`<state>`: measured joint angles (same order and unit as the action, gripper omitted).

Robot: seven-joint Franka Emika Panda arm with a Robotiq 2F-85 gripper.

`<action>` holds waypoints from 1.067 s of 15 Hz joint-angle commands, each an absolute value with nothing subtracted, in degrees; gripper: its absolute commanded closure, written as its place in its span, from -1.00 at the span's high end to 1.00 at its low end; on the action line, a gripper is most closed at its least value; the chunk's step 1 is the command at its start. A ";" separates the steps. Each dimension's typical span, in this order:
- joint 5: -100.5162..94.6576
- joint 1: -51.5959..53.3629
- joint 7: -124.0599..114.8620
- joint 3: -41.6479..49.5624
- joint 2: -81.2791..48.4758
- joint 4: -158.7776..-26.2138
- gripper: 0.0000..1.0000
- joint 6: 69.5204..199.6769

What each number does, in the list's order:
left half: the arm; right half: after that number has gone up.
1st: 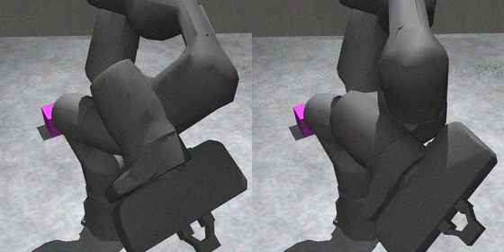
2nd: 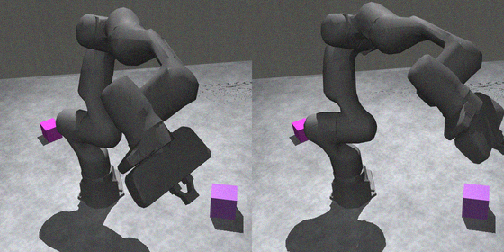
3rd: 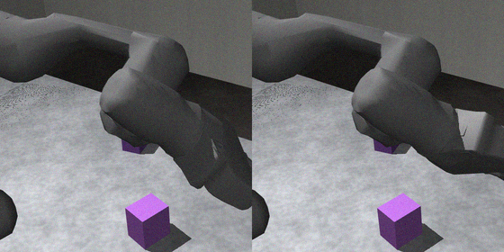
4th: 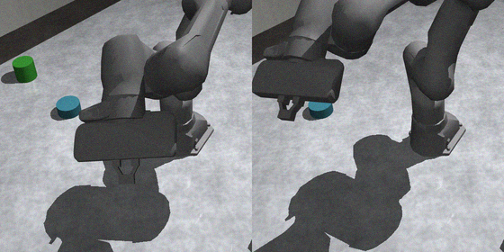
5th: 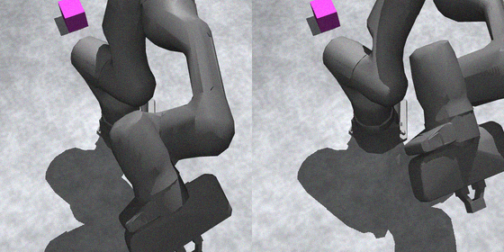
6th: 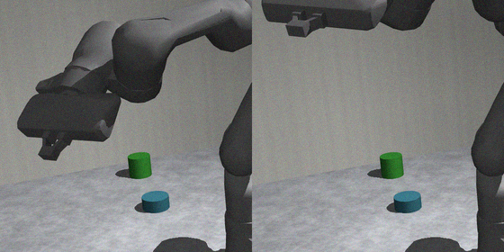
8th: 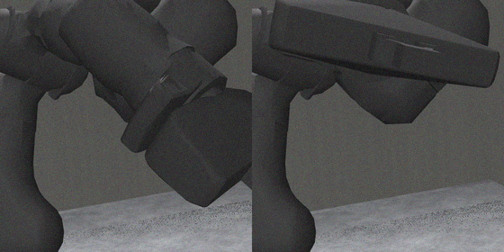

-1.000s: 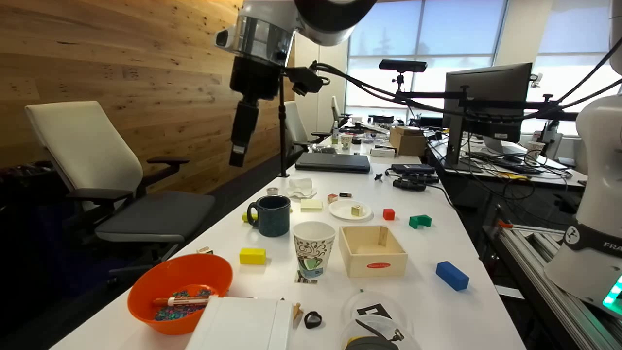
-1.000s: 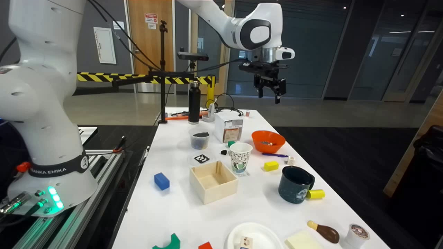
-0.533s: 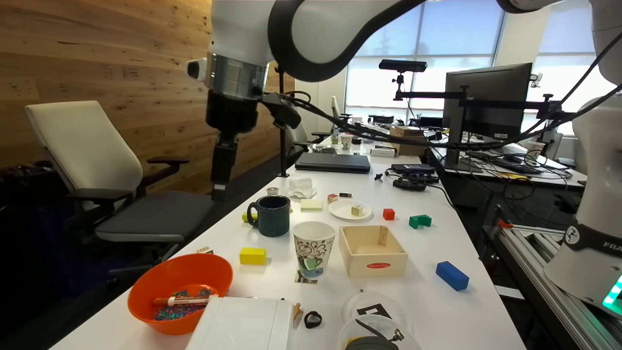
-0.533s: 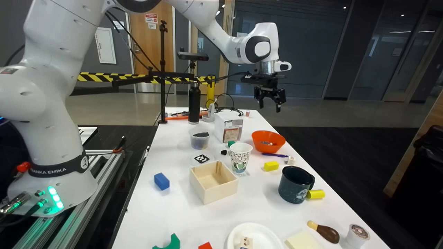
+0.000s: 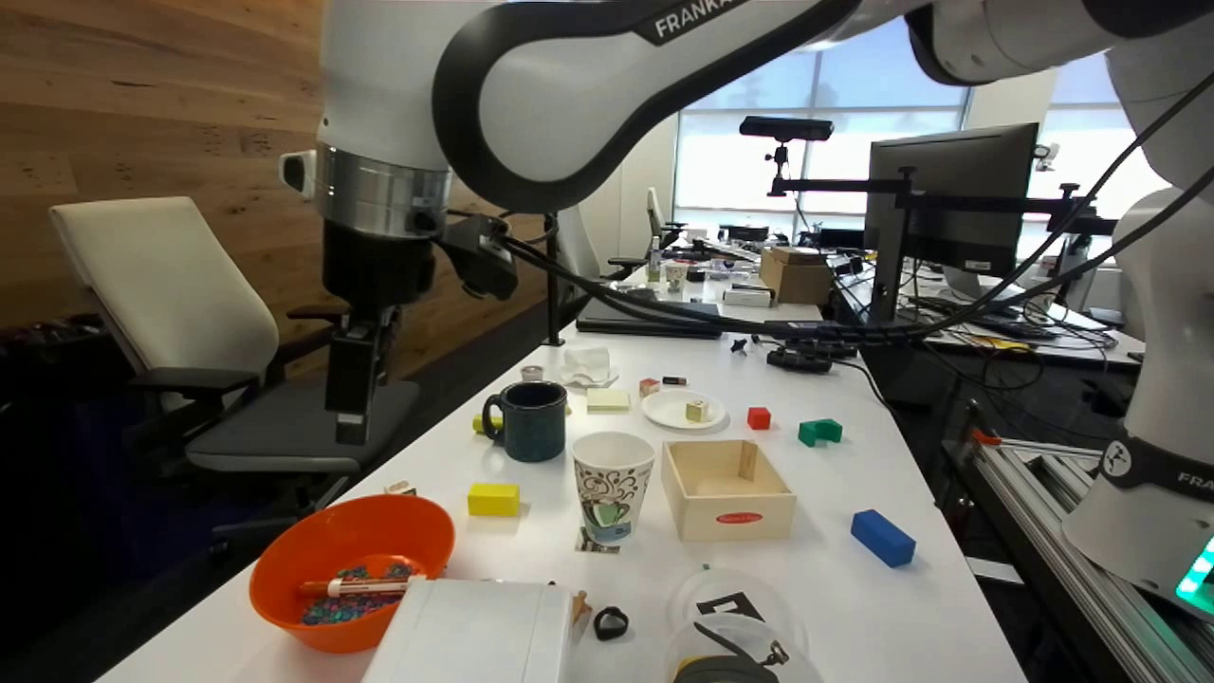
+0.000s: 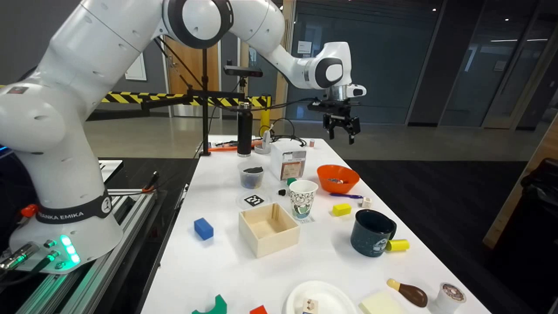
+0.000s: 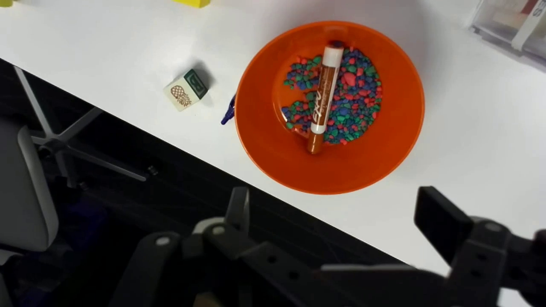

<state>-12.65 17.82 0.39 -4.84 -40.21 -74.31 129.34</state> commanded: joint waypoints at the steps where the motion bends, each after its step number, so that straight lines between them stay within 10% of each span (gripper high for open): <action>1: -11.47 18.27 -0.05 -4.85 -45.28 -65.45 1.00 122.31; 16: -11.71 17.95 0.45 -5.71 -52.69 -58.74 1.00 119.72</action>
